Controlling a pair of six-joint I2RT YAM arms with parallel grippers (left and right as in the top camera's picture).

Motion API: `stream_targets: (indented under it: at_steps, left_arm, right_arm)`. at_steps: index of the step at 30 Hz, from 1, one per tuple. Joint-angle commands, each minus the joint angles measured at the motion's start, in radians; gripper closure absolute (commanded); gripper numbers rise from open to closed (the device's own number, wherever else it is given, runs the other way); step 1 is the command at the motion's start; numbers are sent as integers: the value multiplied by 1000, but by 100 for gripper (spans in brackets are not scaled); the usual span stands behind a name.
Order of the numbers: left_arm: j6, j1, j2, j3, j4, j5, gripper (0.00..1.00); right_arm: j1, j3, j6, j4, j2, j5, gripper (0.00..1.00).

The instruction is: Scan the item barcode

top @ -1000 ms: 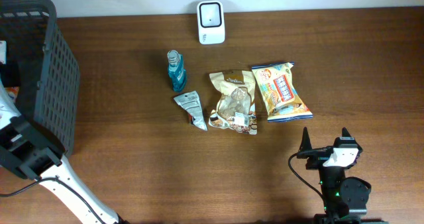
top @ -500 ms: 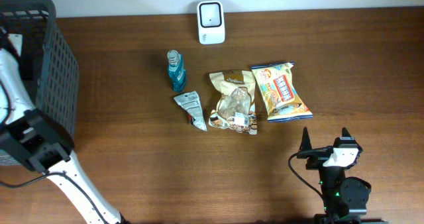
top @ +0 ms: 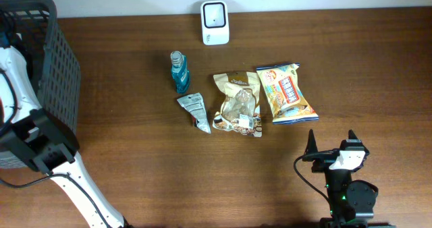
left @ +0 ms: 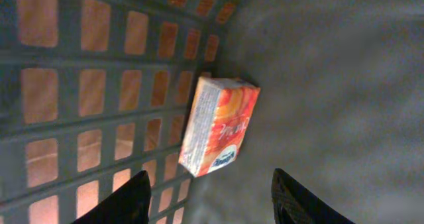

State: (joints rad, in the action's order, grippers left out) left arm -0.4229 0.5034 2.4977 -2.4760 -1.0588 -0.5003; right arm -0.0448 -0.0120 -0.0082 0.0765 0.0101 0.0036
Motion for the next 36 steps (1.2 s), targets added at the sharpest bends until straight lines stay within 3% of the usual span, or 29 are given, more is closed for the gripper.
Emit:
stream_targets:
  at_steps: [1, 25, 36]
  left_arm:
    - [-20, 3, 66, 32, 7, -38, 43]
    - [-24, -1, 128, 36, 60, -166, 46]
    - [-89, 0, 40, 38, 76, 129, 44]
  right_arm:
    - [5, 6, -2, 6, -6, 8, 2]
    - [5, 6, -2, 6, -6, 8, 2]
    - [5, 6, -2, 6, -6, 8, 2]
